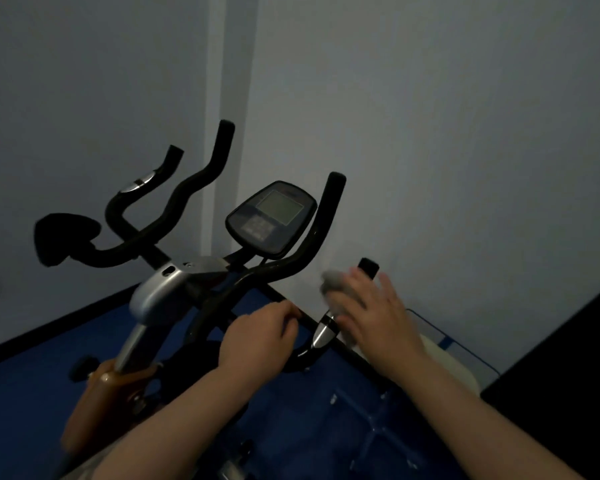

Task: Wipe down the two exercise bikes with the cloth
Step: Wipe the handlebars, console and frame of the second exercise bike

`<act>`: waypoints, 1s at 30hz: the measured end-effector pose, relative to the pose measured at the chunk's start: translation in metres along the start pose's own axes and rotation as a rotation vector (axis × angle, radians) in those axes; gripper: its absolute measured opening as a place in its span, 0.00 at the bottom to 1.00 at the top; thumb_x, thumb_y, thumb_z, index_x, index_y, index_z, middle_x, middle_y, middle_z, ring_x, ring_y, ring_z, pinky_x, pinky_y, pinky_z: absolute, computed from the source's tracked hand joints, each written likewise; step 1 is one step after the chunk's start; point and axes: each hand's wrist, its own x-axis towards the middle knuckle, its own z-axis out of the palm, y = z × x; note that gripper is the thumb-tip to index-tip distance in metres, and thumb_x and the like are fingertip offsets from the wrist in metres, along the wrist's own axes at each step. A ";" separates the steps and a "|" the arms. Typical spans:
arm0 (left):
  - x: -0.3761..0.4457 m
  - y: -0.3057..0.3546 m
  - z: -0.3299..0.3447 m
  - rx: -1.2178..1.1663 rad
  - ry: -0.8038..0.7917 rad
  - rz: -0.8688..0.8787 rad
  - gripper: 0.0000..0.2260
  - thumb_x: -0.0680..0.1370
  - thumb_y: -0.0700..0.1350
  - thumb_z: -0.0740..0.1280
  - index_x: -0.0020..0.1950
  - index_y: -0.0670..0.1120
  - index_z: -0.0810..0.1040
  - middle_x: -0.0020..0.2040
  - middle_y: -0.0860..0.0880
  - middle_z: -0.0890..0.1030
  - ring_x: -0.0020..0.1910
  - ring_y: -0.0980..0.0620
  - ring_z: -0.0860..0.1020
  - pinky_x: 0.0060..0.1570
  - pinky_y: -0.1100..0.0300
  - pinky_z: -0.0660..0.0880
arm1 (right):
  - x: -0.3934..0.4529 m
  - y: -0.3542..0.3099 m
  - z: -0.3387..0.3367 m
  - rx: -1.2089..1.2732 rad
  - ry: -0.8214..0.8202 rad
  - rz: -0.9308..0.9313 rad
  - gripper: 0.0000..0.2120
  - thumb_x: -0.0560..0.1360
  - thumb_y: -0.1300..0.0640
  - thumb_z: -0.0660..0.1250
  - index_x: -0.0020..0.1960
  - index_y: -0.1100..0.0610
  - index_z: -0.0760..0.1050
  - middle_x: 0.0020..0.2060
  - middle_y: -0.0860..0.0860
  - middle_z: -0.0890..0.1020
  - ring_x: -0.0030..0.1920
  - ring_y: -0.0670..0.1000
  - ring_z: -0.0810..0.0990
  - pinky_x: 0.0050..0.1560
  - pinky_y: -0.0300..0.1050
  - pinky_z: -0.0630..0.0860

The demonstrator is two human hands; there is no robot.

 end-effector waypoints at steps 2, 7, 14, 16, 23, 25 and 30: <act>-0.001 0.000 0.001 0.046 -0.036 0.027 0.08 0.80 0.53 0.58 0.53 0.57 0.77 0.46 0.58 0.81 0.42 0.58 0.78 0.38 0.62 0.67 | 0.008 0.017 -0.005 -0.056 0.078 0.034 0.17 0.80 0.50 0.57 0.64 0.54 0.77 0.70 0.55 0.72 0.73 0.56 0.65 0.75 0.57 0.51; 0.001 -0.002 0.003 0.068 -0.020 0.006 0.09 0.79 0.53 0.58 0.46 0.56 0.77 0.38 0.58 0.78 0.38 0.58 0.77 0.34 0.62 0.66 | -0.004 -0.017 0.022 0.188 0.167 0.082 0.17 0.82 0.52 0.56 0.65 0.56 0.76 0.72 0.54 0.69 0.75 0.52 0.61 0.76 0.54 0.49; -0.001 0.000 0.002 0.132 -0.040 0.015 0.08 0.79 0.54 0.60 0.46 0.57 0.77 0.39 0.59 0.79 0.39 0.58 0.78 0.35 0.64 0.62 | 0.040 0.034 0.002 -0.006 0.221 -0.018 0.12 0.78 0.53 0.63 0.54 0.58 0.81 0.55 0.58 0.80 0.60 0.60 0.77 0.69 0.60 0.67; -0.001 0.000 0.001 0.117 -0.036 -0.019 0.07 0.79 0.55 0.60 0.45 0.57 0.77 0.38 0.59 0.78 0.38 0.59 0.77 0.34 0.64 0.65 | 0.047 0.025 0.009 0.130 0.289 0.122 0.09 0.76 0.54 0.68 0.51 0.59 0.80 0.49 0.57 0.79 0.49 0.59 0.79 0.48 0.55 0.80; 0.000 0.002 0.001 0.154 -0.021 -0.066 0.07 0.79 0.54 0.61 0.45 0.56 0.77 0.41 0.59 0.78 0.40 0.60 0.76 0.36 0.62 0.69 | 0.070 0.010 0.014 0.924 0.555 0.891 0.14 0.81 0.47 0.58 0.56 0.55 0.77 0.50 0.53 0.80 0.47 0.49 0.79 0.45 0.44 0.78; 0.000 0.003 0.000 0.157 -0.015 -0.078 0.07 0.79 0.53 0.61 0.45 0.57 0.77 0.40 0.59 0.78 0.39 0.59 0.75 0.34 0.64 0.68 | 0.063 -0.005 0.017 1.122 0.693 0.974 0.15 0.81 0.47 0.59 0.61 0.55 0.76 0.53 0.52 0.80 0.51 0.48 0.80 0.52 0.42 0.79; 0.000 0.005 0.000 0.160 0.003 -0.102 0.06 0.79 0.53 0.62 0.46 0.56 0.78 0.40 0.60 0.77 0.36 0.64 0.73 0.32 0.70 0.65 | 0.064 -0.003 0.021 1.358 0.756 1.059 0.10 0.80 0.48 0.61 0.56 0.52 0.76 0.47 0.45 0.80 0.44 0.33 0.79 0.39 0.25 0.73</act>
